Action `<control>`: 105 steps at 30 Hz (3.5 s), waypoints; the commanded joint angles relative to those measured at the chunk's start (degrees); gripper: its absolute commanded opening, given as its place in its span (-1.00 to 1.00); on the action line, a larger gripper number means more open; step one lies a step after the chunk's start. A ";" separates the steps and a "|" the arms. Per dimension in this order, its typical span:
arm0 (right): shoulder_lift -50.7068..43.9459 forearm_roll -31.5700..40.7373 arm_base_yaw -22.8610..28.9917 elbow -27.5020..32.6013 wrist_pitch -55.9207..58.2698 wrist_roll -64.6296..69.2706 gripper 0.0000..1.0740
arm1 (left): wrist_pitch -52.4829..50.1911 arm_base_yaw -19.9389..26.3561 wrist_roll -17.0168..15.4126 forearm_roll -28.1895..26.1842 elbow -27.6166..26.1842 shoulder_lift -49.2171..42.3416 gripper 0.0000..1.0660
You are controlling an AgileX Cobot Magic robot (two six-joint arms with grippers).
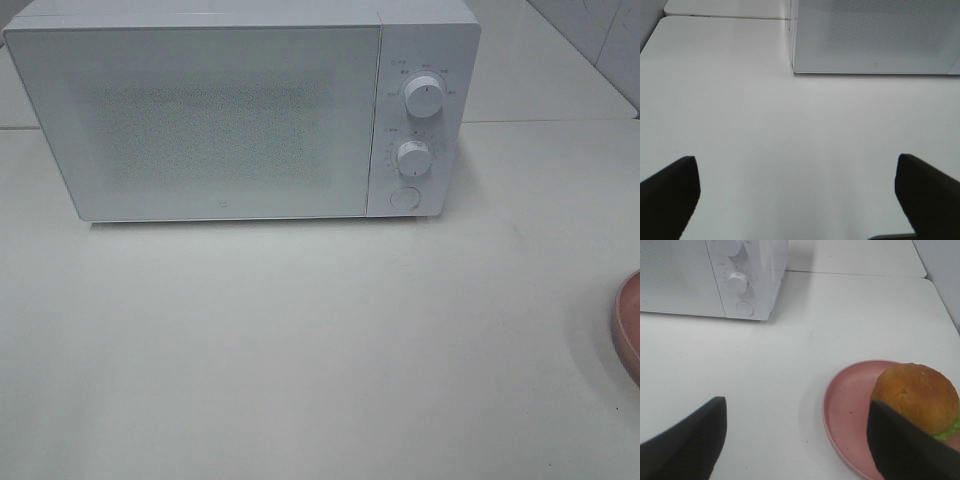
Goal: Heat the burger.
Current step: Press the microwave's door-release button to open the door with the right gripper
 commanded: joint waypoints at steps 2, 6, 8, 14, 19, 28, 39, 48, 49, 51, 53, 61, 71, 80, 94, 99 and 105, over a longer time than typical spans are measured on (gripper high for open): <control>-1.38 -0.06 -0.11 0.06 -0.80 -0.40 0.36 | -0.86 0.17 -0.34 -0.23 0.17 -1.03 0.83; -1.38 -0.06 -0.11 0.06 -0.80 -0.40 0.36 | -0.86 0.17 -0.34 -0.23 0.17 -1.03 0.83; -1.38 -0.06 -0.11 0.06 -0.80 -0.40 0.36 | -0.86 0.17 -0.34 -0.23 0.17 -1.03 0.83; -1.38 -0.06 -0.11 0.06 -0.86 -0.29 0.36 | -0.86 0.17 -0.34 -0.23 0.17 -1.03 0.83; -0.74 -0.06 -0.11 -0.92 -2.18 1.32 0.36 | -0.86 0.17 -0.34 -0.23 0.17 -1.03 0.83; 6.76 -0.06 -0.11 -1.38 -5.10 1.26 0.36 | -0.86 0.17 -0.34 -0.23 0.17 -1.03 0.83; 20.40 -0.06 -0.11 -1.20 -16.50 0.80 0.36 | -0.86 0.17 -0.34 -0.23 0.17 -1.03 0.83; 29.56 -0.06 -0.11 -1.20 -28.36 0.80 0.36 | -0.86 0.17 -0.34 -0.23 0.17 -1.03 0.83; 29.56 -0.06 -0.11 -1.20 -28.36 0.80 0.36 | -0.86 0.17 -0.34 -0.23 0.17 -1.03 0.83; 32.26 -0.06 -0.11 -1.20 -31.63 0.80 0.36 | -0.86 0.17 -0.34 -0.23 0.17 -1.03 0.83; 33.23 -0.06 -0.11 -1.20 -32.66 0.80 0.36 | -0.86 0.17 -0.34 -0.23 0.17 -1.03 0.83; 40.68 -0.06 -0.11 -1.20 -39.30 0.80 0.36 | -0.86 0.17 -0.34 -0.23 0.17 -1.03 0.83; 50.71 -0.69 -0.11 2.69 -58.10 0.80 0.36 | -0.86 0.17 -0.34 -0.23 0.17 -1.03 0.83; 58.27 1.32 -0.11 9.80 -80.16 0.80 0.36 | -0.86 0.17 -0.34 -0.23 0.17 -1.03 0.83; 75.57 6.93 3.95 14.15 -101.76 -2.23 0.36 | -0.86 0.17 -0.34 -0.23 0.17 -1.03 0.83; 82.79 18.39 14.32 14.15 -109.84 -12.61 0.36 | -0.86 0.17 -0.34 -0.23 0.17 -1.03 0.83; 88.29 27.79 22.86 14.15 -117.97 -15.70 0.36 | -0.86 0.17 -0.34 -0.23 0.17 -1.03 0.83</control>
